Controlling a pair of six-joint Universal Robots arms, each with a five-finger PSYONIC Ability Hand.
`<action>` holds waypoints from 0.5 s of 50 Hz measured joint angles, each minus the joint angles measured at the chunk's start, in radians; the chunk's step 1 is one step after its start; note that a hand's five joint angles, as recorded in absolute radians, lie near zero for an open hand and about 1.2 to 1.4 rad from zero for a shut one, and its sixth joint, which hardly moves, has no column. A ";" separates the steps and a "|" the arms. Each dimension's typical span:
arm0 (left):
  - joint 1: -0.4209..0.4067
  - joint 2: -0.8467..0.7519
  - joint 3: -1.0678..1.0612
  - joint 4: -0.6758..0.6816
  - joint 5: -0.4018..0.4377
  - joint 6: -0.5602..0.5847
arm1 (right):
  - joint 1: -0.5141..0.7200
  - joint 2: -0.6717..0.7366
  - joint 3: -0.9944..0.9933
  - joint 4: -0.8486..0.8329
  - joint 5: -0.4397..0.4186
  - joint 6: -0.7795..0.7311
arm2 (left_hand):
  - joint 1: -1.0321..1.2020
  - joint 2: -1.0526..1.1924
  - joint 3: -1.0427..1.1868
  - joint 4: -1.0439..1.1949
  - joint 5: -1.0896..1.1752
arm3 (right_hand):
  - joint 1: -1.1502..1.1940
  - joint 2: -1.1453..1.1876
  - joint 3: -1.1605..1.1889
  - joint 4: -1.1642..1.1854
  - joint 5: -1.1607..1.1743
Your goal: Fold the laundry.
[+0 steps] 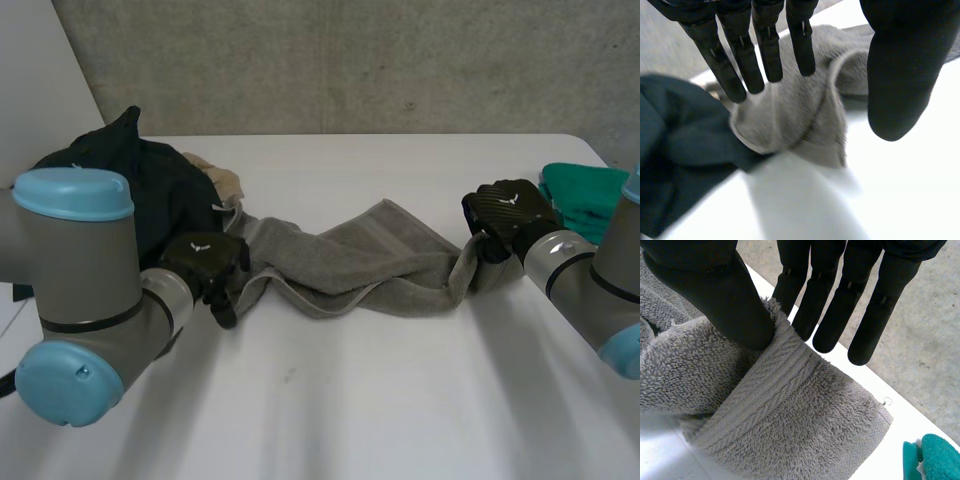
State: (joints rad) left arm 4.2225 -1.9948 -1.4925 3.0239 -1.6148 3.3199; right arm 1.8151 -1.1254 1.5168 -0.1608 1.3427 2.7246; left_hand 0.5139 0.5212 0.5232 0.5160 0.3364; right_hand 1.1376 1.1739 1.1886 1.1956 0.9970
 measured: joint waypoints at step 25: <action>-0.058 -0.290 0.299 -0.018 -0.012 -0.100 | -0.017 -0.030 0.009 0.004 -0.001 0.000 | 0.643 0.664 0.656 0.672 0.653 | 0.000 0.000 0.000 0.000 0.000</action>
State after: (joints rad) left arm 4.1641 -2.2851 -1.1938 3.0055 -1.6265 3.2194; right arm 1.7984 -1.1556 1.5261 -0.1565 1.3418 2.7251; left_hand 1.1572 1.1854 1.1790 1.1882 0.9894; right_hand 1.1376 1.1739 1.1886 1.1954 0.9970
